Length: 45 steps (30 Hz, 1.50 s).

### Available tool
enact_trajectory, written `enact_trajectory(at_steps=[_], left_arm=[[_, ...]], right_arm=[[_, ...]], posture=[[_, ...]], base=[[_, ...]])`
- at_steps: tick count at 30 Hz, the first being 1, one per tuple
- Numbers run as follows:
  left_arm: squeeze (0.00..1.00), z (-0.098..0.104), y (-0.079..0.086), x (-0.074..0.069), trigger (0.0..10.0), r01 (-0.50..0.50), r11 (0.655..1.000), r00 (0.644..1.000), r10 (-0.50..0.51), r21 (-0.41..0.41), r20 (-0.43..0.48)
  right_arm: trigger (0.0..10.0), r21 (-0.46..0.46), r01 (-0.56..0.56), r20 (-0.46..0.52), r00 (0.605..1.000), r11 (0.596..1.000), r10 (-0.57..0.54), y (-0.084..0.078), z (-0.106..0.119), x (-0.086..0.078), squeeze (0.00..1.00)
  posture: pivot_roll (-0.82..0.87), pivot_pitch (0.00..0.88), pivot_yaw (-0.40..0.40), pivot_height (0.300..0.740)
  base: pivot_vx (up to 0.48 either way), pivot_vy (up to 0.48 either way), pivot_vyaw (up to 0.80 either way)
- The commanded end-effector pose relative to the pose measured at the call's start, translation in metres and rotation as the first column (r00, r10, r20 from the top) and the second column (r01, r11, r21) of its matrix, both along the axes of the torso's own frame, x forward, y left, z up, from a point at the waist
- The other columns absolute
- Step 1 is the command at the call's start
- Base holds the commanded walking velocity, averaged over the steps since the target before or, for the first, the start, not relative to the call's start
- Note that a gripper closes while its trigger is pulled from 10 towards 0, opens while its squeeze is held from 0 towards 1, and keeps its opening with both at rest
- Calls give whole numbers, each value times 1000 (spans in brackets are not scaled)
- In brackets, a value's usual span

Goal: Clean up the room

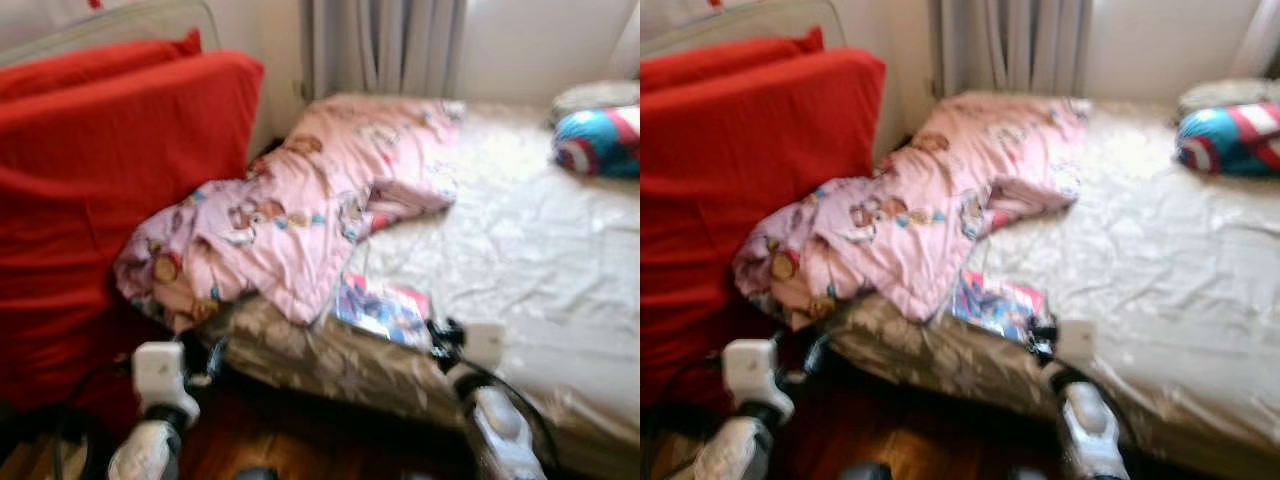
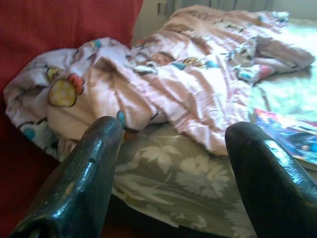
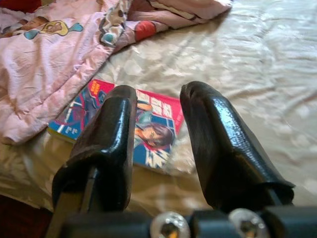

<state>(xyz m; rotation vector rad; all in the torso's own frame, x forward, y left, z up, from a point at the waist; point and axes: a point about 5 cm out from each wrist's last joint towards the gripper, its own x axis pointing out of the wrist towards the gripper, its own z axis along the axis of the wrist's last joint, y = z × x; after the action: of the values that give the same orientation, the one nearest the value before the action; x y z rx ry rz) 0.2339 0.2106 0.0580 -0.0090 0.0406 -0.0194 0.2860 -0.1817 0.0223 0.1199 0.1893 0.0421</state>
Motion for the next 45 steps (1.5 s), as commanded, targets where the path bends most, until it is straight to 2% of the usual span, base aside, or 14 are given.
enact_trajectory(at_steps=[1,11,22,24,29,33,34,35,36,42,45], left_arm=[[0,2,7,-1,10000,-21,1000,1000,21,9,-5],[0,4,7,0,10000,-21,1000,1000,21,16,3],[0,9,7,3,10000,-15,1000,1000,14,20,15],[0,9,6,3,10000,-12,1000,1000,12,18,17],[0,13,1,6,10000,14,1000,1000,-14,15,26],[0,21,0,7,10000,29,999,999,-30,18,44],[0,25,1,7,10000,27,999,998,-28,18,53],[0,25,1,7,10000,27,999,998,-28,18,53],[0,31,3,4,10000,19,1000,998,-21,22,64],[0,31,5,-8,10000,4,1000,999,-5,28,53],[0,32,5,-8,10000,5,1000,999,-6,26,51]], right_arm=[[10000,16,-24,-4,1000,1000,24,11,0,2,0],[10000,2,-66,-4,998,998,66,16,-1,2,0],[10000,27,-17,-33,999,999,18,14,-2,6,0],[10000,39,30,-63,998,999,-27,8,-4,7,0],[10000,61,61,-153,987,996,-51,6,-14,7,0],[10000,145,111,-218,973,983,-78,8,-18,9,0],[10000,164,113,-222,972,980,-75,10,-18,11,345],[10000,164,113,-222,972,980,-75,10,-18,11,345],[10000,167,124,-245,966,978,-80,13,-18,13,1000],[10000,188,205,-314,939,961,-139,13,-22,14,1000],[10000,207,221,-323,935,953,-147,13,-21,16,1000]], posture=[[20,30,12,622],[36,58,7,622],[48,84,16,622],[46,90,20,622],[58,124,23,622],[85,151,25,622],[101,170,26,622],[101,170,26,622],[118,196,31,622],[134,223,26,622],[135,227,23,622]], base=[[307,0,0],[307,0,123],[311,0,114],[306,0,0],[0,0,0],[0,0,0],[0,0,0],[0,0,0],[0,0,0],[0,0,0],[0,0,0]])
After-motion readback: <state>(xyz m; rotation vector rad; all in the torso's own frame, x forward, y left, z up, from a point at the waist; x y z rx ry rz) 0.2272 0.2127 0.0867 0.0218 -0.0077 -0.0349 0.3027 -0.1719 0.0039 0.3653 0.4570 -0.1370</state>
